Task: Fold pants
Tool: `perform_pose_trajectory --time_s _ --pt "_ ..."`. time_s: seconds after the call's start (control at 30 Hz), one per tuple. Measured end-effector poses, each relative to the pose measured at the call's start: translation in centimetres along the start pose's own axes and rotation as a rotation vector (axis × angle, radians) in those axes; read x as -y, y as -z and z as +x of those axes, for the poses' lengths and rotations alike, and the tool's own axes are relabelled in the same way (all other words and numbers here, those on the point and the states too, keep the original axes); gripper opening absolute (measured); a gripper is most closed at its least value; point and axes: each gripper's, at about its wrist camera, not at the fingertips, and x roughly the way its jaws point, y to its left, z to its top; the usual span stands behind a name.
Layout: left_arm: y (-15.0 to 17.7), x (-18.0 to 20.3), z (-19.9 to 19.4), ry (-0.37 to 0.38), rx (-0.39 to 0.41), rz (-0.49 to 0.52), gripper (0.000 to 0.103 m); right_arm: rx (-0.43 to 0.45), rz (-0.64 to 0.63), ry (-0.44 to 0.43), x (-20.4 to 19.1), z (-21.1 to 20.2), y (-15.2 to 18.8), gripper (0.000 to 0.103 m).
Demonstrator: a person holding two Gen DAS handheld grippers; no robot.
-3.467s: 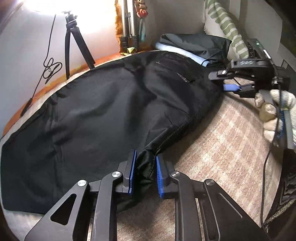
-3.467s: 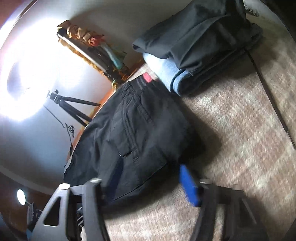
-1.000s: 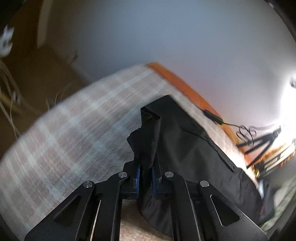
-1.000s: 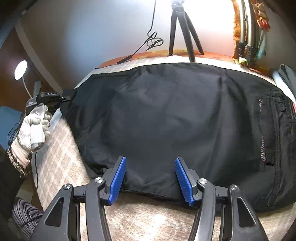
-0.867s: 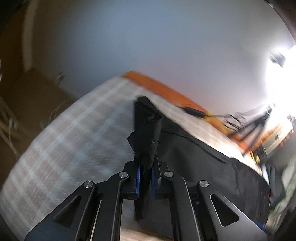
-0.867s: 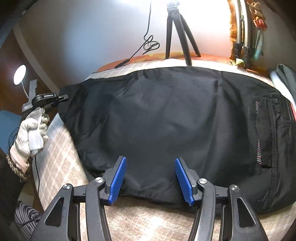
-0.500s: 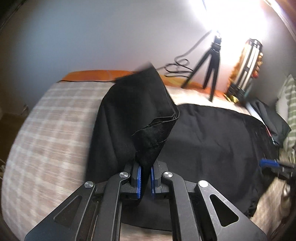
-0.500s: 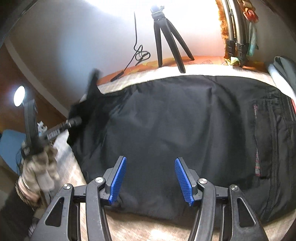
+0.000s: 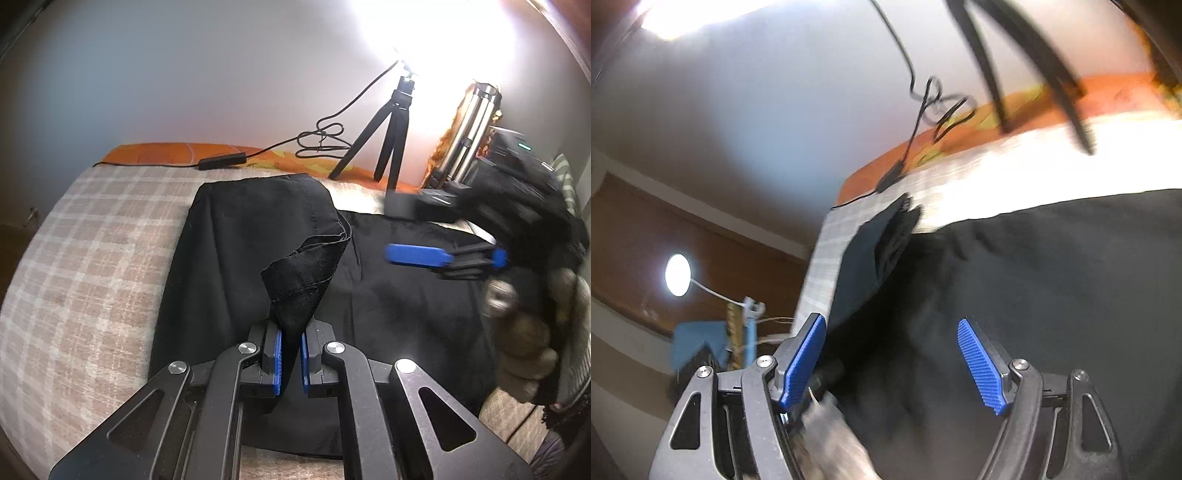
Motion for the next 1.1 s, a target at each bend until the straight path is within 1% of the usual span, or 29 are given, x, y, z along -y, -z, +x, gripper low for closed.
perform_pose_trajectory --time_s 0.07,0.1,0.13,0.17,0.23,0.27,0.3,0.37,0.4,0.47,0.57,0.63,0.7,0.73,0.77,0.93,1.1 --pt "0.2 0.4 0.0 0.009 -0.006 0.010 0.006 -0.012 0.040 -0.030 0.2 1.6 -0.5 0.075" --pt "0.3 0.7 0.1 0.012 -0.012 0.018 0.006 -0.018 0.066 -0.045 0.4 2.5 -0.9 0.071" --pt "0.5 1.1 0.4 0.014 -0.019 0.033 0.006 -0.021 0.084 -0.051 0.5 3.2 -1.1 0.063" --pt "0.6 1.4 0.5 0.017 -0.025 0.045 0.006 -0.026 0.098 -0.056 0.6 3.7 -1.1 0.047" --pt "0.9 1.8 0.6 0.023 -0.032 0.069 0.006 -0.045 0.112 -0.060 0.6 4.6 -1.2 0.030" --pt "1.0 2.0 0.5 0.019 -0.032 0.081 0.006 -0.051 0.105 -0.046 0.4 5.0 -1.2 0.021" --pt "1.0 2.0 0.5 0.016 -0.032 0.087 0.011 -0.049 0.075 -0.010 0.1 5.1 -1.3 0.017" --pt "1.2 2.0 0.4 0.022 -0.036 0.090 0.016 -0.046 0.041 0.011 -0.3 4.8 -1.0 0.011" --pt "1.3 1.9 0.4 0.015 -0.038 0.091 0.019 -0.041 0.032 0.014 -0.5 4.7 -1.0 0.009" --pt "1.4 1.7 0.7 0.004 -0.042 0.094 0.019 -0.036 0.020 0.018 -0.7 4.5 -1.1 0.008" --pt "1.5 1.6 0.8 -0.006 -0.039 0.105 0.019 -0.031 -0.010 0.046 -1.2 4.5 -1.2 0.006" --pt "1.3 1.7 0.5 0.009 -0.030 0.107 0.019 -0.026 -0.024 0.064 -1.7 4.7 -1.1 0.004" --pt "1.3 2.0 -0.2 0.013 -0.009 0.122 0.017 -0.012 -0.037 0.080 -1.8 4.1 -1.3 0.003" --pt "1.3 2.3 -0.5 0.016 0.000 0.128 0.015 -0.004 -0.040 0.084 -2.3 4.6 -1.4 0.003" --pt "1.3 2.5 -0.6 0.025 0.003 0.132 0.012 0.004 -0.041 0.084 -2.4 4.3 -1.4 0.002" --pt "1.9 4.8 -1.5 0.047 0.023 0.161 0.012 0.044 -0.073 0.113 -2.8 1.8 -1.1 0.002" --pt "2.4 7.7 -1.9 0.079 0.022 0.179 0.012 0.068 -0.105 0.171 -1.7 -1.4 -0.7 0.002"
